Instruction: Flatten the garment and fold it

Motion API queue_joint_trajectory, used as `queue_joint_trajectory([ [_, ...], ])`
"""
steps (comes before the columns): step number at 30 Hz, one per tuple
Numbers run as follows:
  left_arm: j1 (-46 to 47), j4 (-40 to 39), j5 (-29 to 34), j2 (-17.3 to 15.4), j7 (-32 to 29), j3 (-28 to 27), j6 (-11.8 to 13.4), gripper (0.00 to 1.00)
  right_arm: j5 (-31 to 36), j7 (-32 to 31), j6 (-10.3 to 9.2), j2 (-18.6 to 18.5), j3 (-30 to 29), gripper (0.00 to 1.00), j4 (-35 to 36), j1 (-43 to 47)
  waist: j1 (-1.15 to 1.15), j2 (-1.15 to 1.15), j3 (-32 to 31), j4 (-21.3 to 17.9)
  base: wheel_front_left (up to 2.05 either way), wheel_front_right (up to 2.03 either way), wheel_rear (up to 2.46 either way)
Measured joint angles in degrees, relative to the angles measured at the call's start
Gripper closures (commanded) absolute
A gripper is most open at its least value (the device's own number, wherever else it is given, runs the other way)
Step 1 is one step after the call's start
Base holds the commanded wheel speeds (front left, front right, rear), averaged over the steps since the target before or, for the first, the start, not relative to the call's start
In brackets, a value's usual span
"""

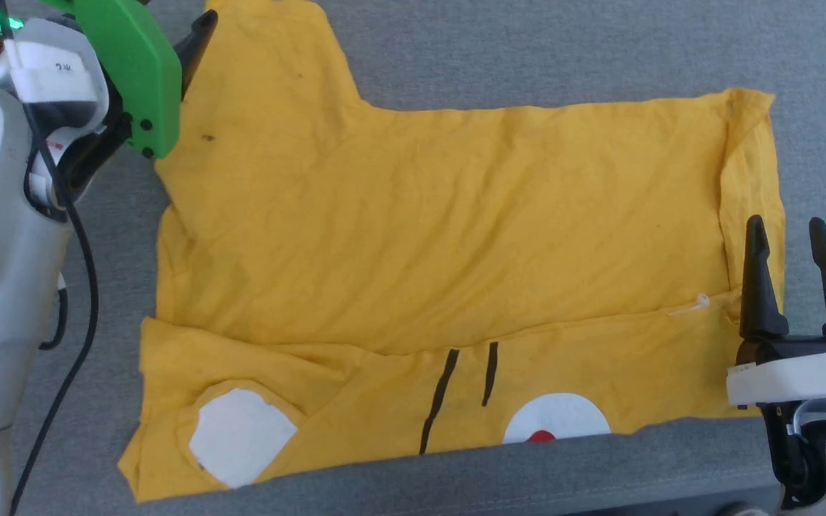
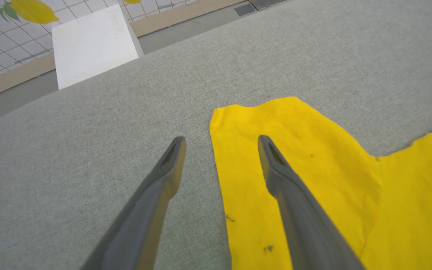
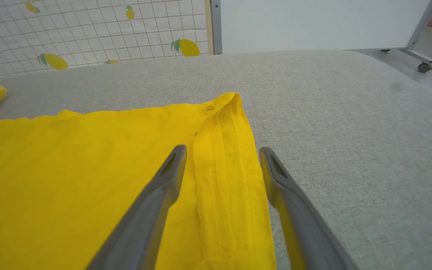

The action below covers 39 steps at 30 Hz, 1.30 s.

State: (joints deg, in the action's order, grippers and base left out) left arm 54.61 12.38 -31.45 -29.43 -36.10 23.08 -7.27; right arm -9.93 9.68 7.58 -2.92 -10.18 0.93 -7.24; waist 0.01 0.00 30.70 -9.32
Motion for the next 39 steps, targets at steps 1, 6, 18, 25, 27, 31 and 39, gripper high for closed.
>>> queue_joint_trajectory([
  [1,0.4,0.4,0.0,-0.2,-0.2,0.2,0.0,0.0,-0.1,0.0,0.0,0.0,0.0,0.0,-0.1,-0.1,0.0,0.0,0.4,-0.4,0.0,0.0,0.0],
  [6,2.6,2.1,0.0,-1.5,-0.5,0.9,0.0,0.0,-0.2,0.5,0.0,0.0,0.3,0.0,-0.5,-0.5,0.0,0.0,2.7,-2.4,0.0,0.0,0.0],
  [18,3.7,4.9,0.2,-3.6,0.3,1.2,0.1,0.0,-0.4,0.8,0.0,0.0,0.1,0.0,-0.9,-1.0,0.0,0.0,6.0,-5.3,0.0,0.0,0.0],
  [25,4.2,4.1,-1.2,-3.9,0.3,2.1,0.1,1.0,-0.3,0.7,0.0,0.0,-0.1,0.0,-0.8,-1.2,0.0,0.0,6.6,-5.3,0.0,0.0,0.0],
  [27,4.1,4.0,-1.8,-3.9,1.0,2.5,0.1,1.0,0.9,-0.1,0.0,0.0,-0.1,0.0,0.0,-2.3,0.0,0.0,6.4,-5.1,0.0,0.0,0.0],
  [31,3.8,3.7,-2.1,-3.8,2.6,3.4,0.1,1.0,2.6,-4.0,0.0,0.0,-0.2,0.0,3.2,-6.8,0.0,0.0,6.0,-4.4,0.0,0.0,0.0],
  [39,3.4,3.6,-2.7,-3.3,3.9,4.6,0.1,1.0,0.8,-24.8,0.0,-4.2,-1.7,0.0,2.7,-19.9,0.0,0.0,5.8,-2.5,0.0,0.0,0.0],
])
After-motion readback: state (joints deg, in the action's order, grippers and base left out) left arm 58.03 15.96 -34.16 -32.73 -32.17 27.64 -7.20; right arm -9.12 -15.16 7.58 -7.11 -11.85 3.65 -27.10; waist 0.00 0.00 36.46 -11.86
